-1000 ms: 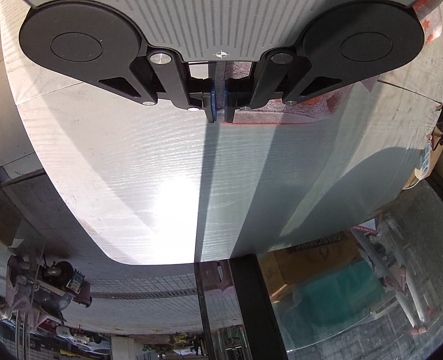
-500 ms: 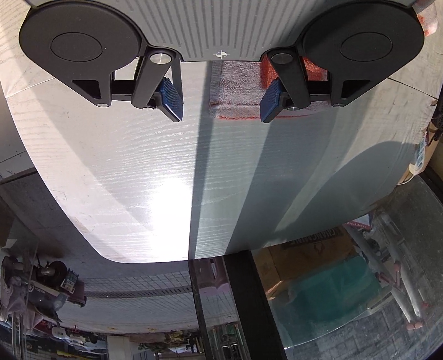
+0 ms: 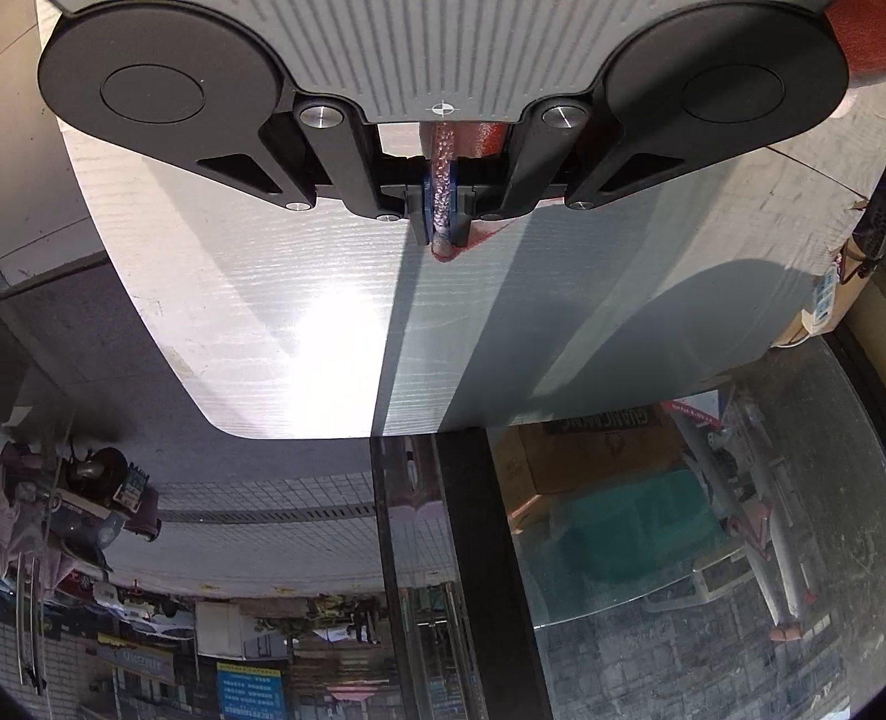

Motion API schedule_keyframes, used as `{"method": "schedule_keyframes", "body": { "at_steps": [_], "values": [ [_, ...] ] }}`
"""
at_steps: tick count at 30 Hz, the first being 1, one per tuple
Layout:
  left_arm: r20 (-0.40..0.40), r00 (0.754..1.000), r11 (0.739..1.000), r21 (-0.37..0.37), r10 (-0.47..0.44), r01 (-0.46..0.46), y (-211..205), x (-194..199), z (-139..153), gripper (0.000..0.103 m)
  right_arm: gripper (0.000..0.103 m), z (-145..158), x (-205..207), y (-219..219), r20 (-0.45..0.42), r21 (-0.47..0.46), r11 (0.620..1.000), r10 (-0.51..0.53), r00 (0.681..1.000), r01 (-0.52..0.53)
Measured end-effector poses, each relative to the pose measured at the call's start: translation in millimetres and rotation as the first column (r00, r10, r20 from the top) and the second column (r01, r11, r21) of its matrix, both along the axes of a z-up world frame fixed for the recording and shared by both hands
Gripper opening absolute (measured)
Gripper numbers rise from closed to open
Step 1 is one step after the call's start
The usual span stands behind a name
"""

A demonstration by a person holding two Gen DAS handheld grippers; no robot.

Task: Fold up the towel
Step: 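Grasp another towel corner with the right tool while the left tool holds its corner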

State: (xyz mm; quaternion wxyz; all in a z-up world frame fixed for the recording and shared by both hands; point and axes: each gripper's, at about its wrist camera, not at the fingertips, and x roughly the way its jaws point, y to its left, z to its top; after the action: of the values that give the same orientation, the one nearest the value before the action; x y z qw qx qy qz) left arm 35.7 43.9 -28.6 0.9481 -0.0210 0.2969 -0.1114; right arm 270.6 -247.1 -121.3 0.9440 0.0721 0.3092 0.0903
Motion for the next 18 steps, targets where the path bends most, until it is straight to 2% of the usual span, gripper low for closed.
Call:
{"method": "schedule_keyframes", "body": {
  "at_steps": [2,4,7,10,14,16,18],
  "values": [
    [0.007,0.993,0.992,0.012,0.122,-0.122,13.9,1.8,2.0,0.008,0.006,22.2,-12.7,-22.1,0.062,0.033,0.998,-0.058,0.996,0.056],
    [-0.001,0.970,0.970,0.021,0.244,-0.244,29.1,4.6,2.3,0.008,0.006,35.2,-25.9,-42.5,0.092,0.033,0.994,-0.102,0.991,0.100],
    [0.005,0.937,0.935,0.061,0.349,-0.349,42.6,5.9,2.6,0.008,0.006,38.0,-49.2,-65.1,0.084,0.019,0.990,-0.140,0.987,0.139],
    [-0.003,0.942,0.941,0.050,0.335,-0.335,48.4,3.7,5.4,0.008,0.006,34.3,-78.6,-76.6,0.074,-0.010,0.988,-0.151,0.986,0.152],
    [-0.016,0.970,0.970,0.044,0.241,-0.240,37.2,3.5,6.3,0.010,0.006,35.6,-113.9,-88.4,0.068,0.009,0.989,-0.150,0.986,0.150],
    [-0.014,0.977,0.976,0.051,0.212,-0.211,28.6,8.6,2.1,0.019,0.006,39.2,-124.6,-92.2,0.076,0.017,0.989,-0.147,0.986,0.146],
    [-0.040,0.983,0.984,0.027,0.180,-0.179,26.6,25.5,-5.6,0.049,0.006,42.4,-133.2,-96.4,0.079,0.023,0.989,-0.144,0.986,0.143]
  ]
}}
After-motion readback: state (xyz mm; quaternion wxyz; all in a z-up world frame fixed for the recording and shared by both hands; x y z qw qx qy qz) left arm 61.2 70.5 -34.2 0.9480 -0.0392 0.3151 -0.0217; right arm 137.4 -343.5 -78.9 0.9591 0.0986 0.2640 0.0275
